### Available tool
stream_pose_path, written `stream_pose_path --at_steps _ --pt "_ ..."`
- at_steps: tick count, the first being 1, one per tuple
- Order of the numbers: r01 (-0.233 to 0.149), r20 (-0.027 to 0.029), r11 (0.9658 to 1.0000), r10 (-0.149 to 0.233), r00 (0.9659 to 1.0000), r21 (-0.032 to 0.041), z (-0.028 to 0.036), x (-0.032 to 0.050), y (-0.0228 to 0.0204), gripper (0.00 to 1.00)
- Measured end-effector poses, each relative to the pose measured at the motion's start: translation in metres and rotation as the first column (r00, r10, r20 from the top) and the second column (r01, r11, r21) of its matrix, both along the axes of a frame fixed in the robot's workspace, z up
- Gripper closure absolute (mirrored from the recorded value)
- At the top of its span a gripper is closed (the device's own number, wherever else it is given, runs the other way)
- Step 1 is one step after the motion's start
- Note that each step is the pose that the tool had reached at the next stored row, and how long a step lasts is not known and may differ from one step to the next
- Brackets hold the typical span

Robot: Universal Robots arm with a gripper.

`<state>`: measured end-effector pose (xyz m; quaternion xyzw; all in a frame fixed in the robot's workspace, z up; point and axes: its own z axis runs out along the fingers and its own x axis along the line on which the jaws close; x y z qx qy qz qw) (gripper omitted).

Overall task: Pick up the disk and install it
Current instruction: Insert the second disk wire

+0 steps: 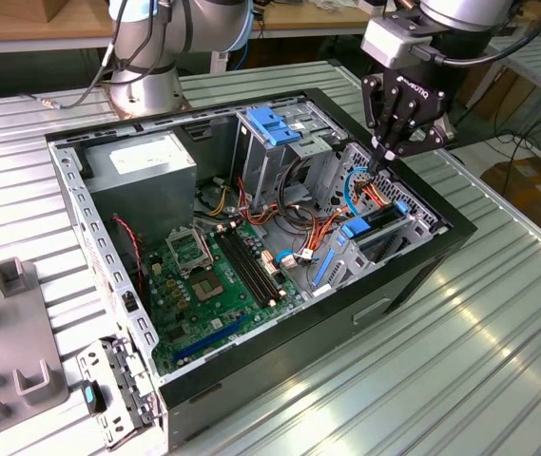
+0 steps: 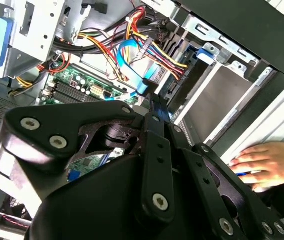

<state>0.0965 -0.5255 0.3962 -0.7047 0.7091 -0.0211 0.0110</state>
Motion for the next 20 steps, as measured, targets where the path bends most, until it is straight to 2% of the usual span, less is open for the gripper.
stream_pose_path --at_steps 3,5,7,9,12,14,20 --pt "0.000 0.0000 1.0000 0.000 1.0000 -0.0004 0.0001 0.0000 0.0028 0.89" --pt "0.000 0.0000 1.0000 0.000 1.0000 -0.0065 0.0001 0.0000 0.0063 0.89" --pt "0.000 0.0000 0.9999 0.000 1.0000 -0.0114 0.0000 0.0000 0.0076 0.89" --pt "0.000 0.0000 0.9997 0.000 1.0000 -0.0258 0.0001 0.0000 0.0106 0.89" --pt "0.000 0.0000 0.9992 0.000 1.0000 -0.0405 0.0000 0.0000 0.0143 0.89" --pt "0.000 0.0000 0.9989 0.000 1.0000 -0.0471 0.0000 0.0000 0.0166 0.89" --pt "0.000 0.0000 0.9985 0.000 1.0000 -0.0544 -0.0019 0.0000 0.0230 0.89"
